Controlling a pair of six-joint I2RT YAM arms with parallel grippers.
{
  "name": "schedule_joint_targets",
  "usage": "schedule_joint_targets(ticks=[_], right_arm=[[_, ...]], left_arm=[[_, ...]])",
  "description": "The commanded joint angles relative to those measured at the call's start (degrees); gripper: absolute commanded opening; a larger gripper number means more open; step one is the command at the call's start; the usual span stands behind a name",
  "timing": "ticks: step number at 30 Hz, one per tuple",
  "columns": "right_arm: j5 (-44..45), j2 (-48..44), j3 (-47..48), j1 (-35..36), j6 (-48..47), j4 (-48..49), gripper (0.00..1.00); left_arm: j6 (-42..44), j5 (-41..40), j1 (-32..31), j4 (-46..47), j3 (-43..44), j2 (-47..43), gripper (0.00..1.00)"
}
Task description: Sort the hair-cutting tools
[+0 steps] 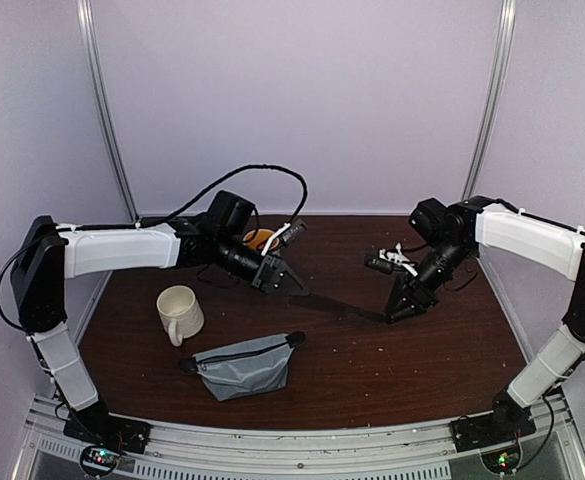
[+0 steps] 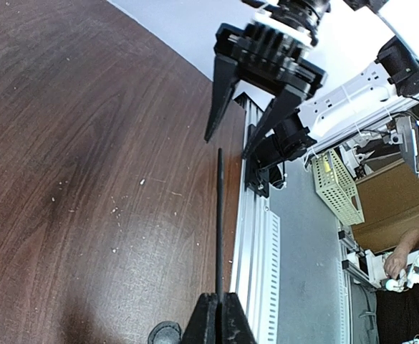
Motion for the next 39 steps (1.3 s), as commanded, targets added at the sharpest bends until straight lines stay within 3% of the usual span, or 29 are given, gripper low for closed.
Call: schedule_joint_targets(ticks=[1, 11, 21, 24, 28, 33, 35, 37, 39], right_arm=[[-0.7, -0.7, 3.2, -1.2, -0.2, -2.1, 0.38], [-6.9, 3.1, 4.2, -0.3, -7.9, -12.1, 0.44], [-8.2, 4.5, 5.6, 0.7, -3.0, -7.0, 0.43], [-8.8, 5.7, 6.5, 1.2, -4.3, -8.6, 0.37], [-10.3, 6.7, 6.9, 1.4, -7.7, -11.8, 0.19], [-11.3, 7.4, 7.2, 1.4, -12.8, -16.1, 0.05], [-10.7, 6.5, 7.3, 1.4, -12.5, -15.8, 0.03], [-8.3, 4.1, 7.5, 1.5, -10.5, -13.9, 0.02], [-2.2, 1.1, 7.2, 1.8, -5.5, -9.2, 0.01]], left_arm=[[3.6, 1.6, 0.1, -1.7, 0.1, -2.2, 0.00], [2.5, 2.0, -0.3, 1.7, -1.3, -4.3, 0.00], [2.4, 3.7, -0.6, 1.9, -1.4, -4.7, 0.00], [2.4, 3.4, -0.6, 2.2, -1.6, -4.8, 0.00], [2.1, 2.8, -0.6, 3.0, -1.9, -4.7, 0.00], [2.2, 1.2, -0.6, 2.7, -1.9, -4.2, 0.00], [3.3, -3.4, -0.6, -0.4, -1.5, -4.5, 0.27], [5.3, -9.5, -0.6, -4.9, -1.5, -6.1, 0.40], [6.5, -16.5, -0.6, -9.3, -3.0, -9.3, 0.46]])
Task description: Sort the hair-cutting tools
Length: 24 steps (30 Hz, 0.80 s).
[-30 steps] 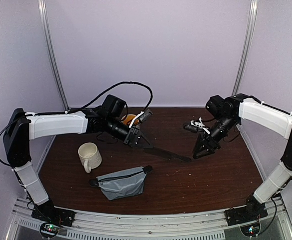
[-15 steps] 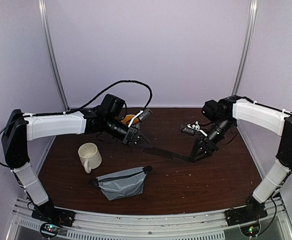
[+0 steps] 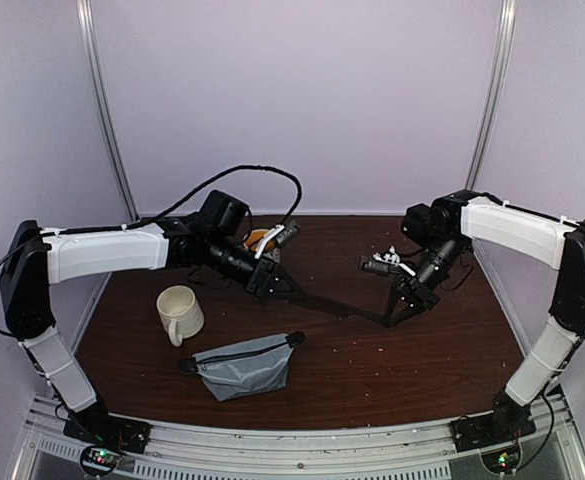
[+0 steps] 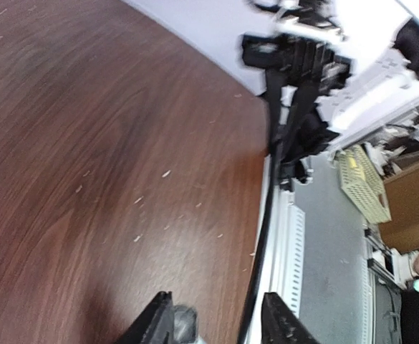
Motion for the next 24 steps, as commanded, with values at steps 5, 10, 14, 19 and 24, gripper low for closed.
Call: schedule_joint_targets(ticks=[5, 10, 14, 19, 24], right_arm=[[21.3, -12.2, 2.0, 3.8, 6.8, 8.8, 0.00], [35.7, -12.9, 4.1, 12.8, 5.6, 8.7, 0.00], [46.4, -11.9, 6.5, 21.4, 4.3, 8.5, 0.00], [55.4, -6.8, 12.7, 28.5, 3.8, 5.7, 0.00], [59.7, -2.0, 16.7, 32.5, 3.1, 5.1, 0.00]], left_arm=[[-1.3, -31.7, 0.0, -16.8, -9.1, -18.4, 0.54], [-4.5, -34.4, 0.2, -22.7, -17.2, -26.1, 0.54], [-2.8, -36.2, 0.6, -25.9, -20.8, -29.1, 0.57], [-5.9, -38.2, 3.3, -28.3, -22.1, -27.8, 0.60], [-9.4, -37.9, 3.6, -27.4, -23.9, -32.3, 0.64]])
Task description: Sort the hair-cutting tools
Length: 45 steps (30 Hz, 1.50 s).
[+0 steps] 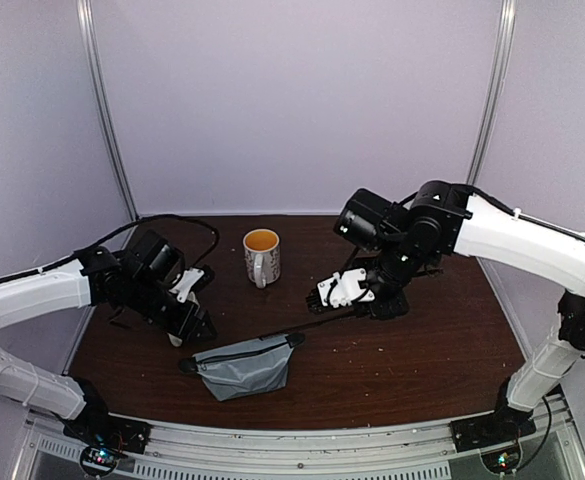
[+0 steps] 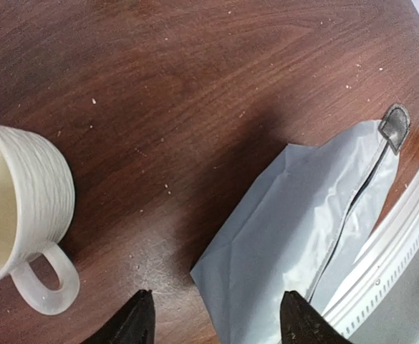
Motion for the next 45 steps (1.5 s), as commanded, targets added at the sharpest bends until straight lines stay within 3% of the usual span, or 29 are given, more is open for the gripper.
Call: schedule_joint_targets(ticks=[1, 11, 23, 32, 37, 45], right_arm=[[8.9, 3.7, 3.6, 3.2, -0.9, -1.7, 0.00], [12.4, 13.5, 12.8, 8.8, -0.2, -4.7, 0.00], [15.5, 19.4, 17.6, 10.2, 2.1, -4.8, 0.00], [16.7, 21.3, 20.1, 10.3, 3.1, -3.0, 0.00], [16.3, 22.9, 21.1, 10.6, 3.6, -1.6, 0.00], [15.6, 23.6, 20.8, 12.5, 4.0, 1.3, 0.00]], left_arm=[[-3.8, -0.8, 0.3, 0.0, -1.8, -5.1, 0.66], [-9.0, 3.6, 2.2, 0.3, -7.4, -8.1, 0.67], [-13.7, 6.8, 2.8, -2.7, -11.0, -16.8, 0.65], [-14.1, 9.5, 3.0, -1.0, -12.9, -17.0, 0.47], [-14.3, 10.0, 3.2, -0.1, -13.2, -16.5, 0.29], [-15.3, 10.1, 3.9, 1.2, -14.6, -17.4, 0.10]])
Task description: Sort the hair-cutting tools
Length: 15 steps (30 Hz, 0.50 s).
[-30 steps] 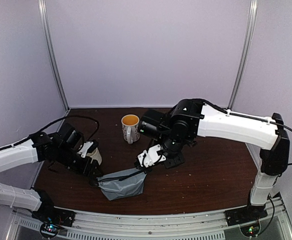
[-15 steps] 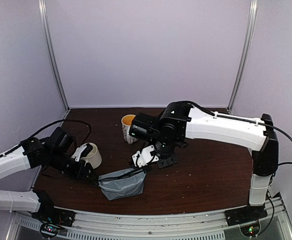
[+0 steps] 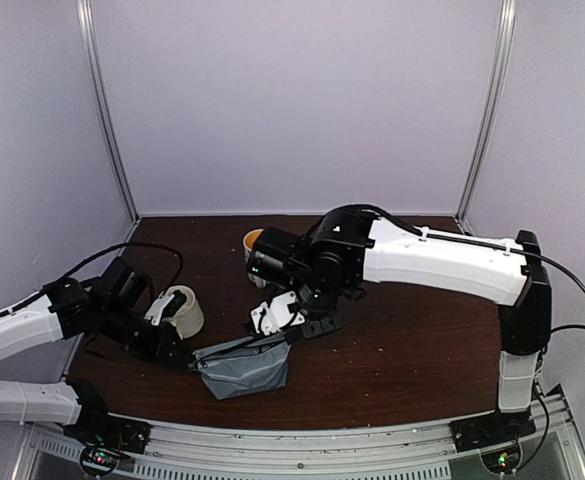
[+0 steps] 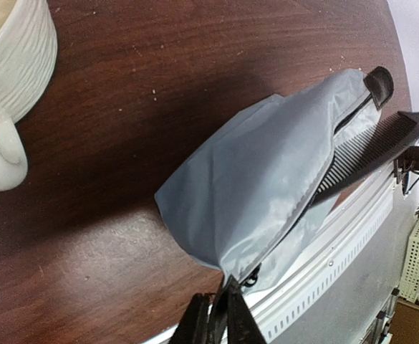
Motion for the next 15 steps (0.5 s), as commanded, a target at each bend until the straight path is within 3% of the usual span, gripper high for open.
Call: schedule_joint_targets(ticks=[1, 5, 15], right_arm=[[0.9, 1.3, 1.0, 1.7, 1.8, 3.3, 0.00], [2.1, 2.1, 1.0, 3.1, 2.2, 4.8, 0.00], [7.2, 4.5, 2.1, 4.3, 4.2, 7.1, 0.01]], left_arm=[[-0.7, 0.6, 0.6, 2.5, -1.1, -0.6, 0.09], [-0.7, 0.3, 0.7, 2.9, -1.1, -0.5, 0.02], [-0.9, 0.5, 0.8, 4.4, -1.1, -0.8, 0.00]])
